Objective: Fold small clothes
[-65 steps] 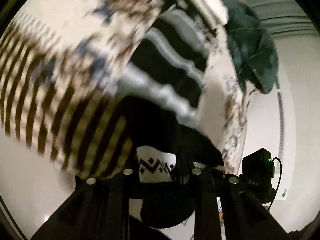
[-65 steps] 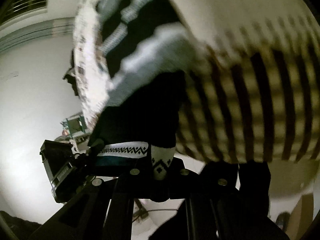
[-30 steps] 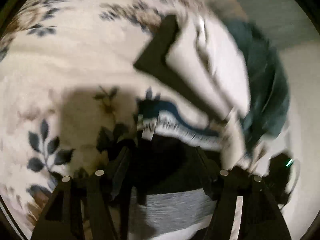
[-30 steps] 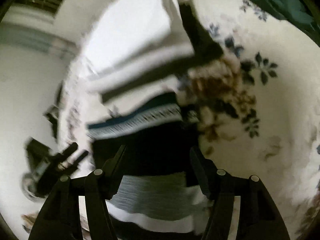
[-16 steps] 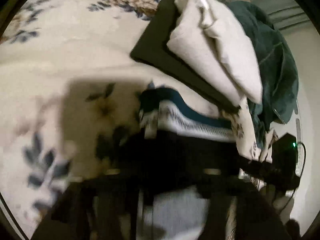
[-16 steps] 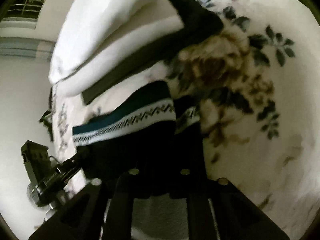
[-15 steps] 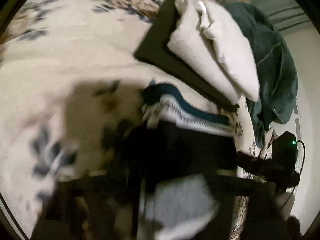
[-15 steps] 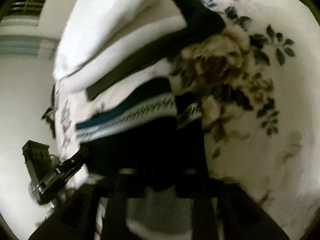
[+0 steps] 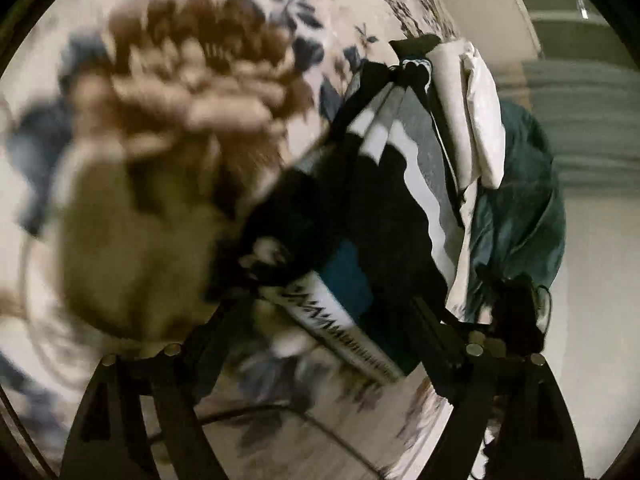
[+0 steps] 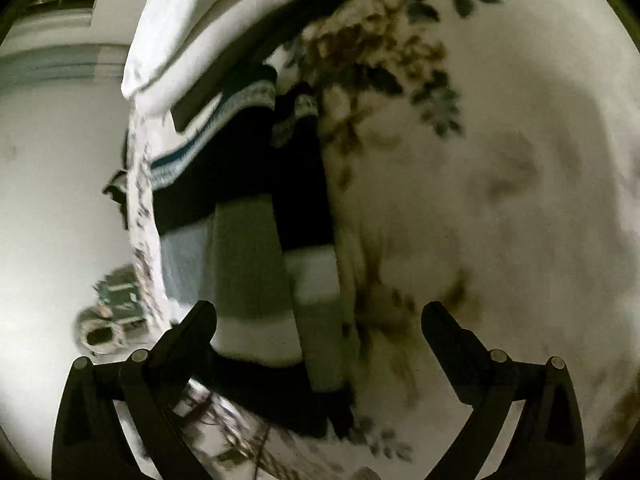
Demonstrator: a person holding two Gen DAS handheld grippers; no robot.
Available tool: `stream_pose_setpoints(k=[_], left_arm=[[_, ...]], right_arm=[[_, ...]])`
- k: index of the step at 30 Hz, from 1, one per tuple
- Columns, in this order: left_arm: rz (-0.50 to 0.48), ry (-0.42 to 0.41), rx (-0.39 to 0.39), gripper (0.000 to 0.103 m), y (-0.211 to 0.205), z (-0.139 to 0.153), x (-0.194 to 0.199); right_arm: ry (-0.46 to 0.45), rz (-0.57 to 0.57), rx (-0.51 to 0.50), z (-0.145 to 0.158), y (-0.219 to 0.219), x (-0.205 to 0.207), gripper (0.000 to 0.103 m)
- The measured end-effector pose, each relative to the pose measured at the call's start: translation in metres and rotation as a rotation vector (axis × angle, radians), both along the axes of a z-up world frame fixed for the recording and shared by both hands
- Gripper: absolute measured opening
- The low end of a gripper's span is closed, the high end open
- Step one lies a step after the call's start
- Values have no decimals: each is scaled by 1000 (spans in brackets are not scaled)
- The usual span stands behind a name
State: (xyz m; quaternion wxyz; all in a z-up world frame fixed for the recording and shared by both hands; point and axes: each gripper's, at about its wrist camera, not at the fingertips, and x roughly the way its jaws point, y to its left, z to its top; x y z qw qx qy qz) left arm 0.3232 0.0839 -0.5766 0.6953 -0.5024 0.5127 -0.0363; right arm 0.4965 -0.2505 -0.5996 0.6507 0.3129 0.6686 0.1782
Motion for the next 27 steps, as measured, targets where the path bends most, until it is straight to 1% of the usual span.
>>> stream_pose_setpoints(k=[2,4,6,8,9,10,11,12,13,14,16,19,20,21,23,24,25,27], left_arm=[[46,-9,-47,82,-10,-14,16],[86,-10,-75,82,-14,-23,33],[161,-16,-89,81,-11,-29,44],[226,-34,-87,60,-5,-28,49],[233,-42,-81,40,-4,-26,52],[223,-51,-64,37,-2,-22,55],[203,-56,-43,37,-2,-17,58],[172,-61,-31,36,0,-13,63],[153,-59,-28,36,2,-10,67],[130,-51,-20,36,6,-6,73],[84,-47,-13,35,16,-1,86],[-32,-64,-5,35,30,11,107],[-86,-72,-4,35,33,15,114],[-144,-73,5,35,36,20,129],[-264,-81,-9,36,35,27,166],[-341,-67,16,36,30,28,190],[-402,-52,35,38,24,26,196],[-527,20,94,38,4,17,217]], right_arm=[[-17,22,9,-11,7,30,103],[-19,47,20,-19,12,49,103],[11,67,102,-35,28,70,103],[39,62,122,-51,39,78,103],[36,55,122,-54,41,80,103],[21,53,125,-55,44,81,102],[-3,51,123,-53,46,80,96],[-12,58,129,-52,48,78,54],[-4,57,132,-52,49,74,34],[-10,31,133,-49,47,67,33],[-33,-25,139,-38,40,48,28],[-30,-140,145,-20,20,8,25],[-25,-202,145,-10,11,-20,25],[-19,-233,142,-5,6,-37,24],[9,-296,120,11,-1,-95,23],[19,-313,113,14,-1,-112,23],[32,-321,97,18,5,-131,23],[53,-316,45,14,11,-157,23]])
